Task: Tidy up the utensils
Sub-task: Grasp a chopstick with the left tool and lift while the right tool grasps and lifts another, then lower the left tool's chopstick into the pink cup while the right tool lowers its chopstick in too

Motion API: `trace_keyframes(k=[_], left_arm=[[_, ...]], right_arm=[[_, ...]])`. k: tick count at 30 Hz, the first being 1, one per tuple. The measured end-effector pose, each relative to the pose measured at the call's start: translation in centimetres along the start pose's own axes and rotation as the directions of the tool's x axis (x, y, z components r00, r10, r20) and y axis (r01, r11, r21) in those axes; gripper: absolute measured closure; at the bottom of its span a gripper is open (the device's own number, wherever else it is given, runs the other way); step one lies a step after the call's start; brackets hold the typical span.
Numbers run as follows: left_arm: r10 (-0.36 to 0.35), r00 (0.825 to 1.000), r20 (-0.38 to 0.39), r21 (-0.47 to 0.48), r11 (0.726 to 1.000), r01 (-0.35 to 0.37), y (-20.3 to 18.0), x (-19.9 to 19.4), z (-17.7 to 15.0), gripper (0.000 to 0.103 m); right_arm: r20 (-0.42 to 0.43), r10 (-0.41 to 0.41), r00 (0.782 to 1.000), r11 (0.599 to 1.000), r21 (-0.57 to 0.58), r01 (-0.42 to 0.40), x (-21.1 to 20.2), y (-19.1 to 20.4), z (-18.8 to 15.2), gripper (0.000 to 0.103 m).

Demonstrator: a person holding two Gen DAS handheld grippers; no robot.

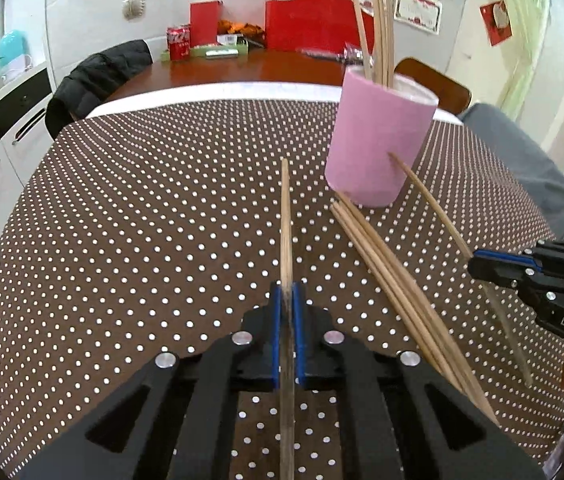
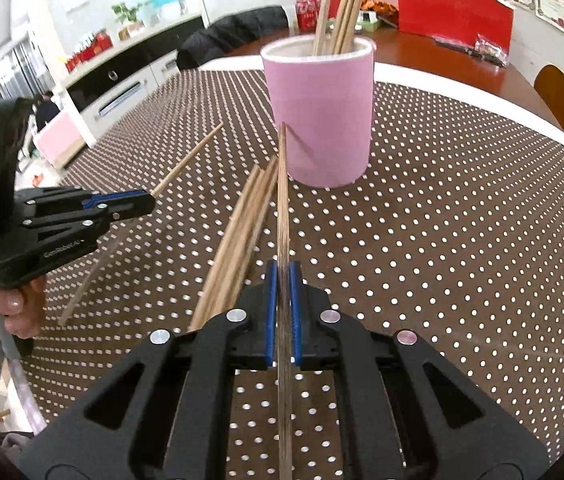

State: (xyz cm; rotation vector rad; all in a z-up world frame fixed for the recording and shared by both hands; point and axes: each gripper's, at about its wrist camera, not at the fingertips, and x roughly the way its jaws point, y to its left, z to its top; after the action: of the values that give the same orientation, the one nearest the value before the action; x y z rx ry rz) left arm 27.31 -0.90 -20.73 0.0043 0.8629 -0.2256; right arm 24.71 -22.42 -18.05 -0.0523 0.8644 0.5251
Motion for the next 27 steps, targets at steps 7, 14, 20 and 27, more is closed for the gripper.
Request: trace_keyframes(k=[7,14,20,27], left_arm=[[-0.049,0.992,0.118,-0.026,0.998,0.052,-0.1,-3.4,0.0,0.097],[-0.115,0.943,0.312,-0.015,0.992,0.126,-0.9,-7.8,1.4,0.097],[-0.158,0.872,0.463,0.014,0.985,0.172,-1.7,-11.0,3.8,0.097],[-0.235,0.767,0.597,0.062,0.967,0.247,-3.6,-12.4,8.7,0.097]], right_arm=[[0.116,0.069,0.991,0.998,0.004,-0.069,-2.5,0.3,0.5,0.097],[0.245,0.140,0.959,0.988,0.033,-0.153,-5.1,0.1,1.8,0.097],[0.381,0.154,0.912,0.982,0.045,-0.184,-8.3,0.2,4.4,0.097],[0.506,0.137,0.852,0.983,0.037,-0.181,-11.1,-0.2,9.0,0.097]])
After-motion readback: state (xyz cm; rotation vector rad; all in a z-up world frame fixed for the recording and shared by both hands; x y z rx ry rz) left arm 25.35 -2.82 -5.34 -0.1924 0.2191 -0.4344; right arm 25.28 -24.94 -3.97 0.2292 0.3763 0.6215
